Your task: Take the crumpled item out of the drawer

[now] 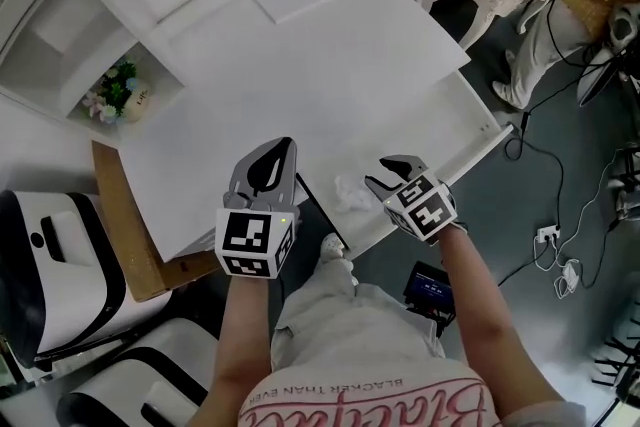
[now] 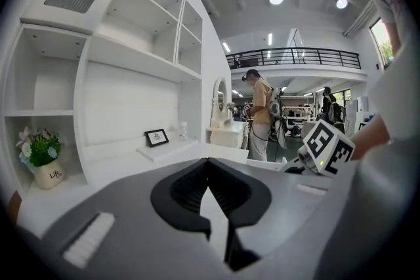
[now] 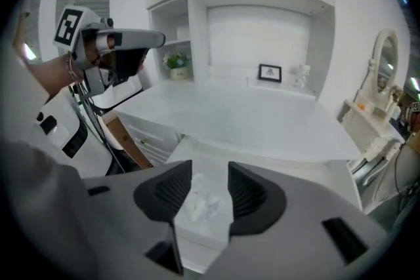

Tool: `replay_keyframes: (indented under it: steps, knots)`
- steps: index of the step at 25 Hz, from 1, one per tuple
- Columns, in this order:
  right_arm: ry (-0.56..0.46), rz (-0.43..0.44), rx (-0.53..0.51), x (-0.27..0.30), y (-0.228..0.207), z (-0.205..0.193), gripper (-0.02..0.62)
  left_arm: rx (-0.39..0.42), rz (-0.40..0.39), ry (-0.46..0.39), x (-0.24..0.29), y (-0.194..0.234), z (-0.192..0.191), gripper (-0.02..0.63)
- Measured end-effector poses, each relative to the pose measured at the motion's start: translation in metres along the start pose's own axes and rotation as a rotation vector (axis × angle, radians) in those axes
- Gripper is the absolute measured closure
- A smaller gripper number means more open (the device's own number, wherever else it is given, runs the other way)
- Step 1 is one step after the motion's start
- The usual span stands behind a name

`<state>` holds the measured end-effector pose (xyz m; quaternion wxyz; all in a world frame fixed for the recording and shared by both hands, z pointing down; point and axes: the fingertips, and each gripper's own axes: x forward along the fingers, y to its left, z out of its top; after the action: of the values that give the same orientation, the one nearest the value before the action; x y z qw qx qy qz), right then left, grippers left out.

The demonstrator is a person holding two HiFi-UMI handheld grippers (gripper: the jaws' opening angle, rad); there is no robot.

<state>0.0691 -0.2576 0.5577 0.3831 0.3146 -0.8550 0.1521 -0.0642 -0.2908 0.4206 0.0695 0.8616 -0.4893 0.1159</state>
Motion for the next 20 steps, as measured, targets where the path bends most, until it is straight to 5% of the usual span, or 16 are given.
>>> replay_keyframes:
  steps: [13,20]
  knots:
    - [0.332,0.181,0.018,0.091,-0.001,-0.077,0.426,-0.032,-0.030,0.071,0.031,0.026,-0.025,0.595]
    - [0.425,0.258,-0.039,0.123,0.008,-0.099,0.431,-0.048,-0.037,0.099,0.043,0.036,-0.038,0.595]
